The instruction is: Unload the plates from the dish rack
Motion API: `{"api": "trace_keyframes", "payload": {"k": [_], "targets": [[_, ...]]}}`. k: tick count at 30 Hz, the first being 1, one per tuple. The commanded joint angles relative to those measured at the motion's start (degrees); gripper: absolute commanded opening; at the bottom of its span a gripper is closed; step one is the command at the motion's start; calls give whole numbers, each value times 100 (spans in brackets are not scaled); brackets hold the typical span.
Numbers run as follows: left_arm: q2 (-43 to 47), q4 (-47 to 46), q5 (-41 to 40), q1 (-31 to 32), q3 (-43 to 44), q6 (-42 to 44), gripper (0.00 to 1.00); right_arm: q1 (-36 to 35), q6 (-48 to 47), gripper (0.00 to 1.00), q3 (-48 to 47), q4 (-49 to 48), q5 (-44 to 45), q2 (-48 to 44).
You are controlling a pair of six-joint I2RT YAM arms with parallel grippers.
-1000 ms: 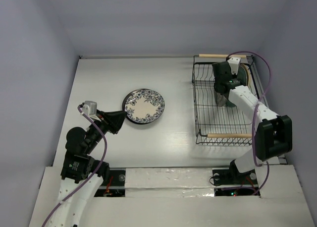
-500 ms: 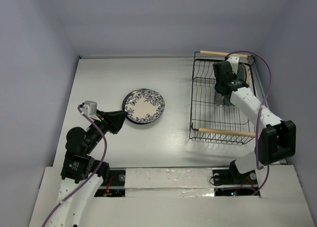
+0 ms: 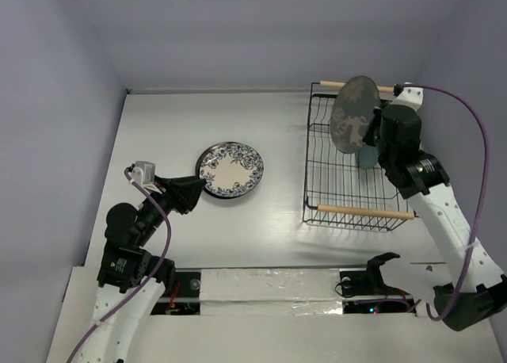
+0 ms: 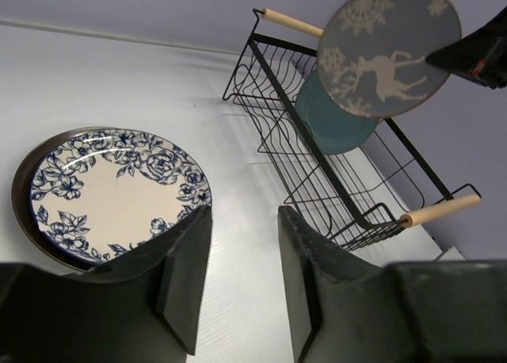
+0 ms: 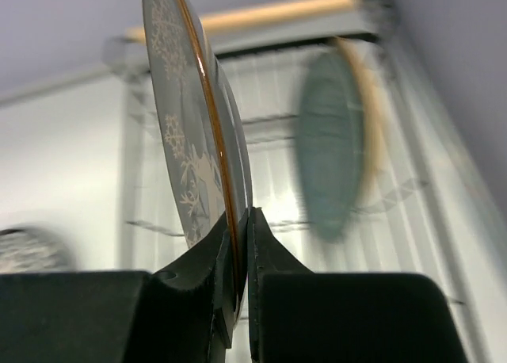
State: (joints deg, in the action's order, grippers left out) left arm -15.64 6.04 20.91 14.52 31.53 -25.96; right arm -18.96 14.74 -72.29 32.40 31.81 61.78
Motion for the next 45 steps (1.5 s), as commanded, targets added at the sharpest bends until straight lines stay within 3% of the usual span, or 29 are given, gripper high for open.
{"api": "trace_keyframes", "payload": {"k": [1, 6, 10, 17, 18, 19, 20, 26, 29, 32, 33, 35, 36, 39, 42, 45], "targets": [[-45, -253, -16, -20, 99, -15, 37, -405, 757, 0, 214, -2163, -1939, -254], [-71, -244, -69, -20, 99, -24, 42, -1161, 1512, 0, 357, -3028, -2750, 640], [-184, -305, -174, -20, 47, -164, 55, -1566, 2128, 0, 426, -4089, -3329, 1555], [-651, -358, -297, -20, 529, -1244, 62, -1900, 2875, 0, 496, -4795, -3593, 2742], [-660, -419, -350, -20, 652, -1332, 65, -1901, 3033, 0, 549, -4883, -3603, 2821], [-660, -455, -420, -20, 705, -1420, 92, -1901, 3087, 0, 645, -4980, -3594, 2944], [-660, -490, -447, -20, 740, -1482, 99, -1901, 3148, 0, 707, -5015, -3551, 2997], [-747, -769, -413, -20, 952, -1904, 99, -1953, 3500, 4, 1033, -5489, -3892, 3506], [-1001, -1009, -359, -20, 1013, -2115, 99, -2006, 3597, 12, 1164, -5665, -3894, 3735], [-1257, -640, -359, -20, 1355, -2168, 99, -2077, 3624, 27, 1226, -5658, -3884, 3833], [-1266, -631, -342, -20, 1434, -2177, 99, -2137, 3510, 36, 1209, -5614, -3858, 3868], [-1258, -736, -211, -20, 1479, -2142, 99, -2208, 3334, 43, 1104, -5238, -3858, 3903], [-1240, -719, -210, -20, 1575, -2159, 99, -2365, 3125, 55, 1060, -5096, -3745, 3903], [-1205, -614, -227, -20, 1847, -2168, 99, -2568, 2799, 79, 919, -4412, -3314, 3798], [-1126, -587, -157, -20, 2102, -2124, 99, -2621, 2587, 93, 945, -4138, -2920, 3640], [-1143, -306, -113, 32, 2331, -2037, 99, -2674, 2324, 100, 945, -3620, -2498, 3333]]}}
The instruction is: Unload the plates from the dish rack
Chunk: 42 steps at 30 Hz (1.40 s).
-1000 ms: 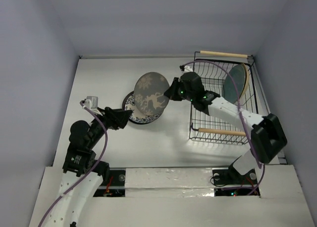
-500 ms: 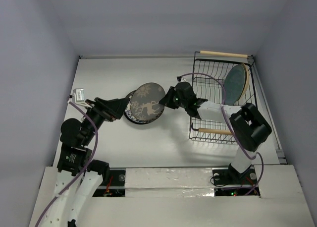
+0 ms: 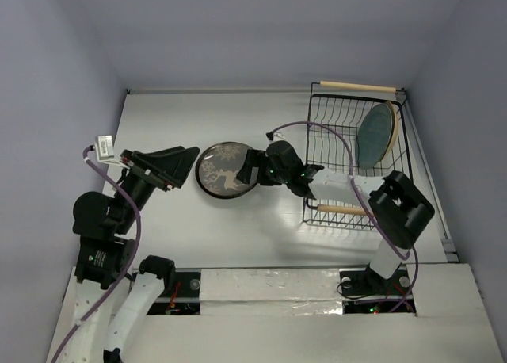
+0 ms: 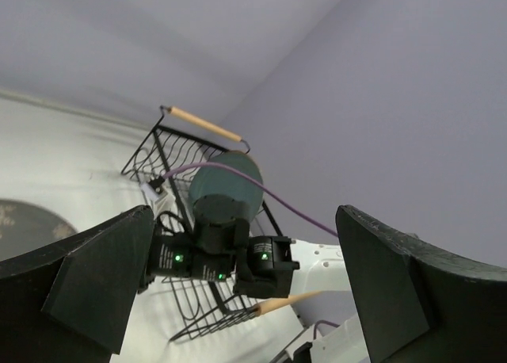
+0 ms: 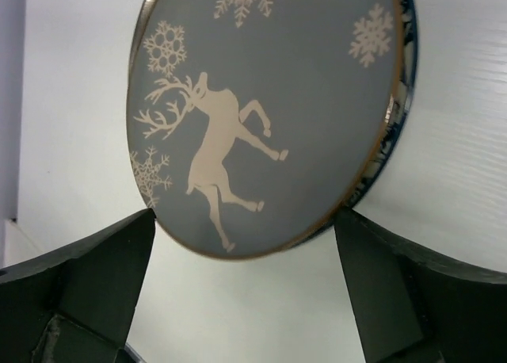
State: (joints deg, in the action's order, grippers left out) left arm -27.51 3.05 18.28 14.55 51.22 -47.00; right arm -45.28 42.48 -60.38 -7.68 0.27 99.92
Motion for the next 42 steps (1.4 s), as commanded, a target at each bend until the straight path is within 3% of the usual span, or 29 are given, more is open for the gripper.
{"api": "trace_keyframes", "payload": {"k": [1, 5, 8, 11, 12, 13, 15, 16, 20, 22, 23, 24, 26, 27, 29, 30, 33, 35, 37, 42], "targets": [[61, 29, 158, 31, 371, 77, 99, -43, -512, 100, -255, 686, 763, -552], [79, 56, 61, 92, 327, 130, 99, -43, -793, 100, -316, 1312, 1141, -859], [35, -32, 148, 92, 274, 139, 99, -43, -908, 93, -308, 1479, 1221, -1149], [43, -50, 228, 145, 327, 217, 99, -43, -1013, 68, -290, 1559, 1413, -1588], [52, 54, 185, 145, 397, 253, 99, -43, -1083, 37, -290, 1594, 1719, -1729], [79, 99, 158, 145, 415, 297, 99, -43, -1127, 25, -299, 1673, 1983, -2000], [114, 265, 35, 145, 450, 411, 99, -43, -1259, 4, -413, 2085, 2858, -2265], [123, 301, -17, 145, 424, 446, 99, 105, -1321, 2, -474, 2452, 3099, -2458], [166, 477, -193, 145, 205, 718, 99, 518, -1444, 1, -799, 3559, 4479, -2722], [237, 547, -237, 145, -32, 1017, 99, 817, -1453, 6, -818, 3852, 5025, -2846], [307, 600, -298, 145, -112, 1140, 99, 1219, -1470, 15, -783, 3958, 5096, -3020], [333, 670, -282, 145, -295, 1271, 99, 1458, -1592, 45, -704, 3941, 5018, -3100], [421, 749, -281, 197, -463, 1641, 99, 1880, -1681, 65, -493, 3819, 4878, -3259], [430, 819, -290, 198, -638, 1711, 99, 2256, -1768, 68, -423, 3740, 4764, -3355], [483, 873, -203, 198, -815, 1949, 99, 2531, -1822, 63, -282, 3495, 4439, -3400], [492, 908, -168, 198, -894, 2028, 99, 2680, -1883, 54, -212, 3380, 4229, -3400], [483, 1109, -193, 198, -1271, 2283, 99, 2848, -1848, 44, -115, 3335, 4392, -3278], [544, 1180, -394, 198, -1421, 2074, 99, 3225, -1936, 47, -88, 3204, 4210, -3242], [606, 1233, -431, 250, -1422, 2081, 99, 3585, -2103, 59, -62, 2967, 3631, -3242], [580, 1137, -440, 250, -1475, 2081, 99, 3824, -2173, 53, -246, 2746, 3331, -2847]]}}
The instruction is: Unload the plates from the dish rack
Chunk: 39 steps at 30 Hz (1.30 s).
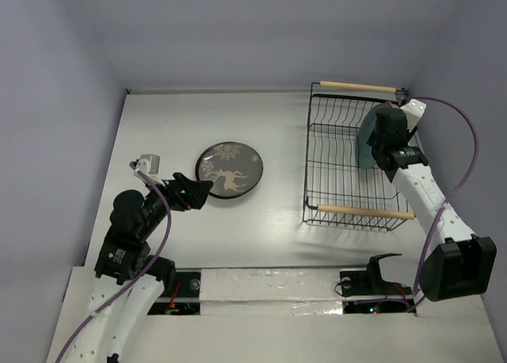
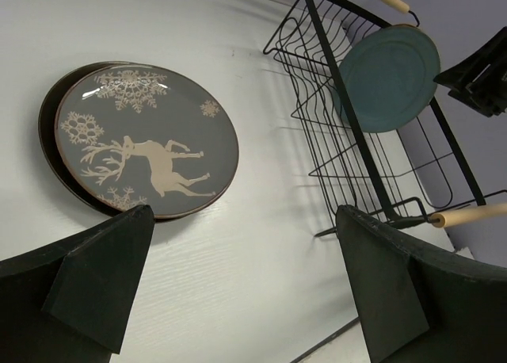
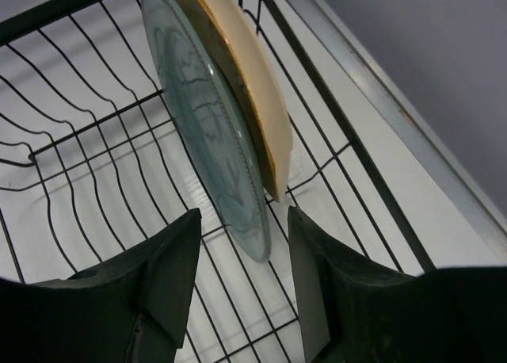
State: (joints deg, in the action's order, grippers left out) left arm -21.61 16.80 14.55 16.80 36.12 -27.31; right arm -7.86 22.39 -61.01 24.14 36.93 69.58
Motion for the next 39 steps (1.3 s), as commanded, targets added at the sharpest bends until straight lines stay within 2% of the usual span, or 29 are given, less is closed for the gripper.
{"api": "trace_keyframes", "payload": {"k": [1, 5, 9, 13, 21, 23, 24, 25, 29, 31, 34, 39], "targets": [[-19, -238, -57, 25, 18, 112, 99, 135, -191, 53, -192, -480, -379, 248], [-28, -230, -92, 25, 27, 103, 99, 381, -227, 50, -270, -753, -853, 512], [-28, -212, -154, 25, 27, 94, 99, 381, -305, 44, -455, -735, -757, 899], [-28, -221, -163, 25, 36, 94, 99, 381, -349, 42, -350, -902, -748, 1031], [-90, -230, -198, 25, 36, 86, 99, 381, -499, 42, -297, -1113, -538, 1339], [-90, -238, -198, 25, 36, 94, 99, 381, -569, 36, -288, -1122, -520, 1278], [-89, -256, -198, 25, 36, 94, 99, 381, -613, 26, -280, -1131, -546, 1190], [-89, -256, -198, 25, 36, 86, 99, 381, -631, 22, -279, -1131, -555, 1155], [-89, -256, -189, 25, 36, 94, 99, 329, -754, 11, -262, -1078, -766, 996], [-107, -256, -198, 25, 36, 94, 99, 189, -806, 5, -262, -1043, -547, 874], [-116, -273, -171, 25, 44, 112, 99, 127, -911, 0, -358, -894, -284, 724], [-116, -282, -163, 25, 36, 112, 99, -243, -1149, 0, -770, -525, 261, 574]]}}
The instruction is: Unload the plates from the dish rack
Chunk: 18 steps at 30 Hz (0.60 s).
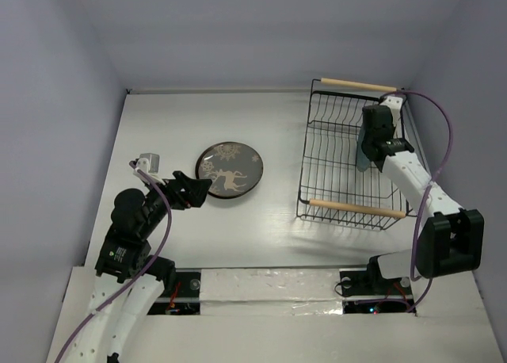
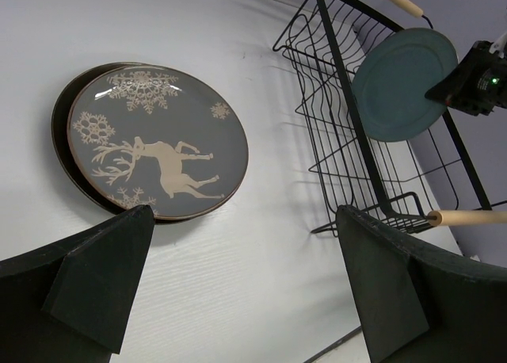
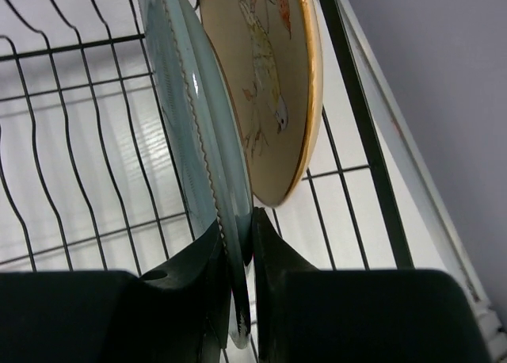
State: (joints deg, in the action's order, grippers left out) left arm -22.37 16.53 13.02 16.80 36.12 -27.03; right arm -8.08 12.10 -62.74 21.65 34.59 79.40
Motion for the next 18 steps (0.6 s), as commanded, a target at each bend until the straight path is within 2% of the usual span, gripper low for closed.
{"api": "trace_keyframes", "payload": {"k": [1, 7, 12, 15, 16, 18], "targets": [[-31, -265, -1, 25, 44, 83, 99, -299, -155, 0, -669, -197, 662, -416], [-22, -265, 17, -27, 27, 83, 99, -484, -199, 0, -1020, 111, 892, -811], [-48, -317, 87, -27, 36, 119, 99, -932, -76, 0, -1337, 357, 875, -1356], [-57, -344, 148, -80, 18, 127, 99, -1274, 187, 0, -1294, 104, 234, -1716], [-57, -344, 149, -80, 18, 127, 99, -1406, 396, 0, -1241, -19, -220, -1847], [-66, -344, 166, -132, 18, 127, 99, -1486, 626, 0, -927, -659, -889, -1962]]}}
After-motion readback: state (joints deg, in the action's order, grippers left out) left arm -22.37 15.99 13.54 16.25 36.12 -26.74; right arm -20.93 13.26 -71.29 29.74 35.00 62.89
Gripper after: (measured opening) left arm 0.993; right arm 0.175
